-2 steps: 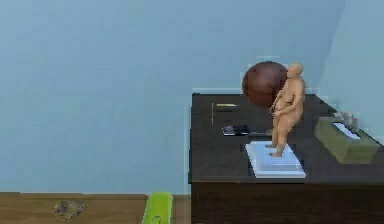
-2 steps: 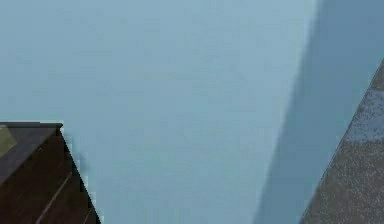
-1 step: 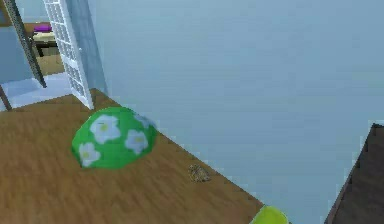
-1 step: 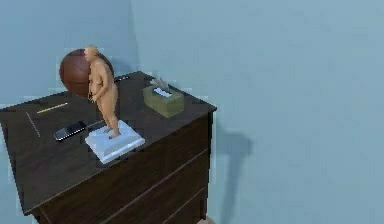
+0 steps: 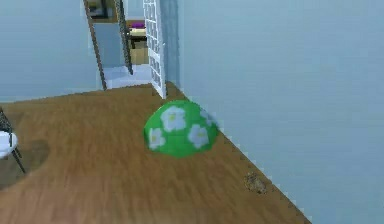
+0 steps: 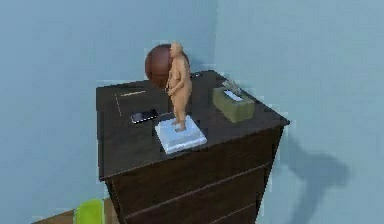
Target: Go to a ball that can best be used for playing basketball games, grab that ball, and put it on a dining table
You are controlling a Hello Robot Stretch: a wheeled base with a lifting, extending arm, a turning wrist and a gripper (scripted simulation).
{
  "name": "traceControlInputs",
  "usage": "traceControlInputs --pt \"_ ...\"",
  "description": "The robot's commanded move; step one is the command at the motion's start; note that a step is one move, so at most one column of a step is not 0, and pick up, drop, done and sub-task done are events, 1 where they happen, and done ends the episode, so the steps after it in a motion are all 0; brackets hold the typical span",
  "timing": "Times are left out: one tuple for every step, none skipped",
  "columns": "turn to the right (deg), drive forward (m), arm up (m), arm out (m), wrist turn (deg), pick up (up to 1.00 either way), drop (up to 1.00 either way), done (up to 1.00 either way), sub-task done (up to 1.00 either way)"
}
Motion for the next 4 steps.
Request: traceControlInputs --pt "45.0 0.0 0.0 0.0 0.0 0.0 0.0 0.0 0.0" --pt "45.0 0.0 0.0 0.0 0.0 0.0 0.0 0.0 0.0" --pt "36.0 0.0 0.0 0.0 0.0 0.0 0.0 0.0 0.0" --pt "0.0 0.5 0.0 0.0 0.0 0.0 0.0 0.0 0.0"
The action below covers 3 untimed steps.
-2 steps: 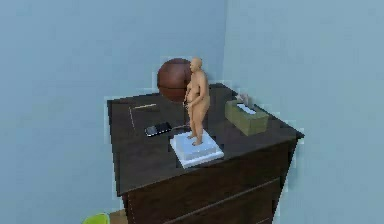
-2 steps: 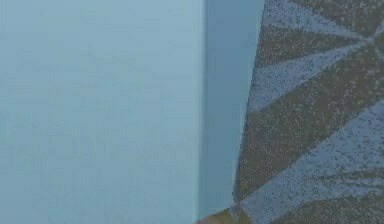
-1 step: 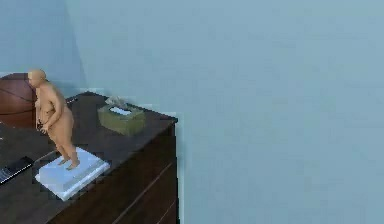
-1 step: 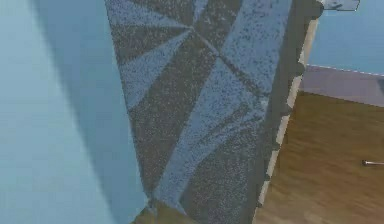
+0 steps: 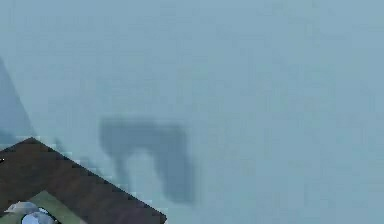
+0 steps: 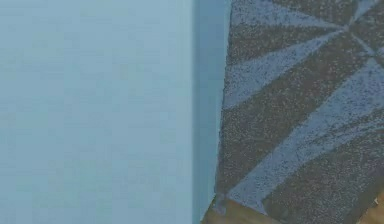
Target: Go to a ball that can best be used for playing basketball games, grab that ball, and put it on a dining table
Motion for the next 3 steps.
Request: traceControlInputs --pt "-45.0 0.0 0.0 0.0 0.0 0.0 0.0 0.0 0.0" --pt "-45.0 0.0 0.0 0.0 0.0 0.0 0.0 0.0 0.0" --pt "-45.0 0.0 0.0 0.0 0.0 0.0 0.0 0.0 0.0"
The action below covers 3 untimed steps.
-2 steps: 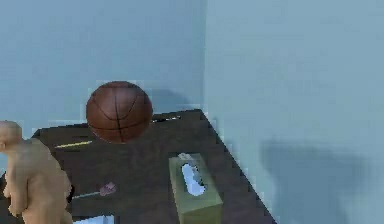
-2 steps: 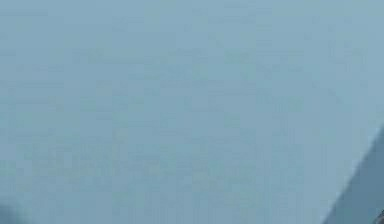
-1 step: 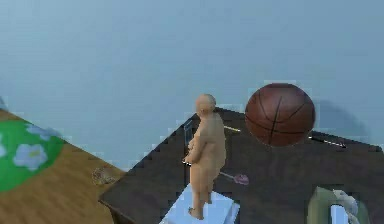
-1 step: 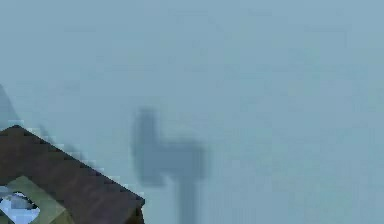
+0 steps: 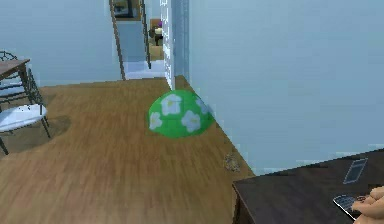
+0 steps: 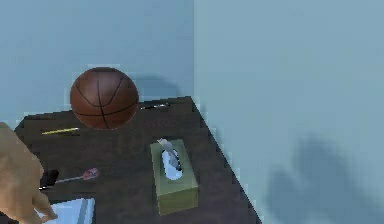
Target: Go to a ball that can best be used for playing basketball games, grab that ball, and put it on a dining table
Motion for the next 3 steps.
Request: traceControlInputs --pt "-18.0 0.0 0.0 0.0 0.0 0.0 0.0 0.0 0.0" --pt "0.0 0.0 0.5 0.0 0.0 0.0 0.0 0.0 0.0" --pt "0.0 0.0 0.38 0.0 0.0 0.0 0.0 0.0 0.0"
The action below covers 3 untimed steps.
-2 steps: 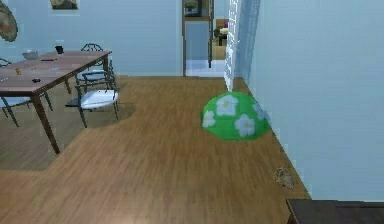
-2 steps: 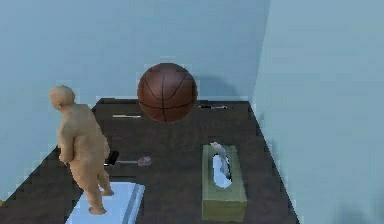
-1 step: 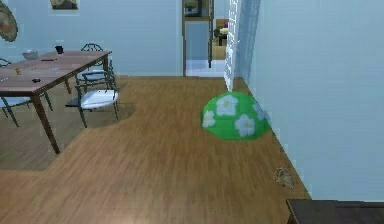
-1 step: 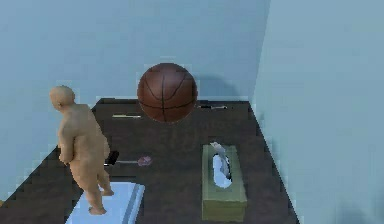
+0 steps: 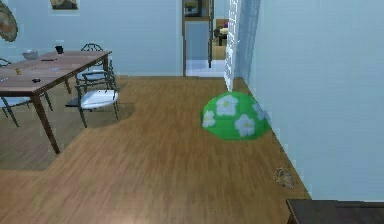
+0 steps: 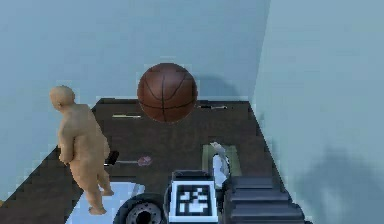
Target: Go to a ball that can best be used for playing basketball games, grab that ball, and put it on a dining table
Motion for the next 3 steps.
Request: traceControlInputs --pt "0.0 0.0 0.0 0.32 0.0 0.0 0.0 0.0 0.0" --pt "0.0 0.0 0.0 0.0 45.0 0.0 0.0 0.0 0.0" --pt "0.0 0.0 0.0 0.0 45.0 0.0 0.0 0.0 0.0"
